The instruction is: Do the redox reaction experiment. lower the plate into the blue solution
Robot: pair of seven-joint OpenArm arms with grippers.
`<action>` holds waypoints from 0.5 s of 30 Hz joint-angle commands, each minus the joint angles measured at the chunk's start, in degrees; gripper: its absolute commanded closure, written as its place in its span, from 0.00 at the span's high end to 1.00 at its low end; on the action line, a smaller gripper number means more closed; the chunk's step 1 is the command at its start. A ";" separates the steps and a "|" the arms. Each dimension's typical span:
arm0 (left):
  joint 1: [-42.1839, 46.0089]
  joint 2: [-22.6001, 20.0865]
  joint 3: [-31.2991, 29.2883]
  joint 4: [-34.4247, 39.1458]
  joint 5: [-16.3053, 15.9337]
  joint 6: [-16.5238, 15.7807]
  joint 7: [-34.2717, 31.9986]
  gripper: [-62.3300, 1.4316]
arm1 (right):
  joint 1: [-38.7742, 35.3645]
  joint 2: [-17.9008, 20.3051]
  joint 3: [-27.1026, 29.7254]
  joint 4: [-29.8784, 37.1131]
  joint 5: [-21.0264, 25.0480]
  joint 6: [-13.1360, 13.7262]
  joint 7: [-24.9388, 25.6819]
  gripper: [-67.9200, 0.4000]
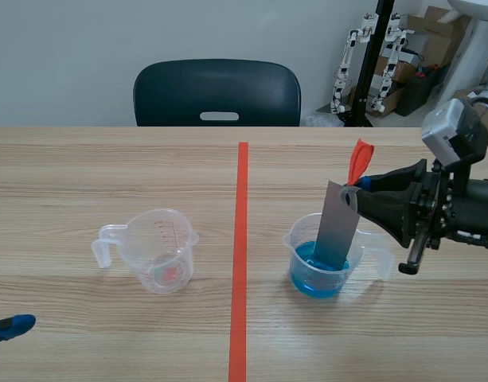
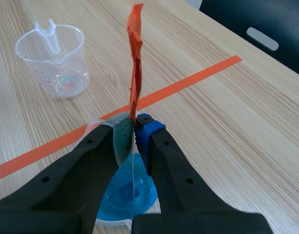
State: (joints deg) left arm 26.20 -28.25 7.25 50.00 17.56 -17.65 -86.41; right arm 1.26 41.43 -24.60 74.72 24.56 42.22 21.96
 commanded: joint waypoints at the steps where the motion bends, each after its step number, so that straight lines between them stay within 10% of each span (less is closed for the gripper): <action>1: 0.48 -0.15 0.24 1.49 -1.84 -0.02 -2.62 0.83 | 1.51 0.20 -1.01 0.59 0.46 0.50 1.07 0.01; 15: 0.46 -0.20 0.22 3.43 -1.90 -0.33 -2.62 0.83 | 1.60 -1.20 -1.42 0.59 -2.08 0.50 1.09 0.01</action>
State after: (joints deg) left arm 26.20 -28.27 7.25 52.93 16.05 -17.69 -86.41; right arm 1.72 39.66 -26.39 74.72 22.20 42.24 21.96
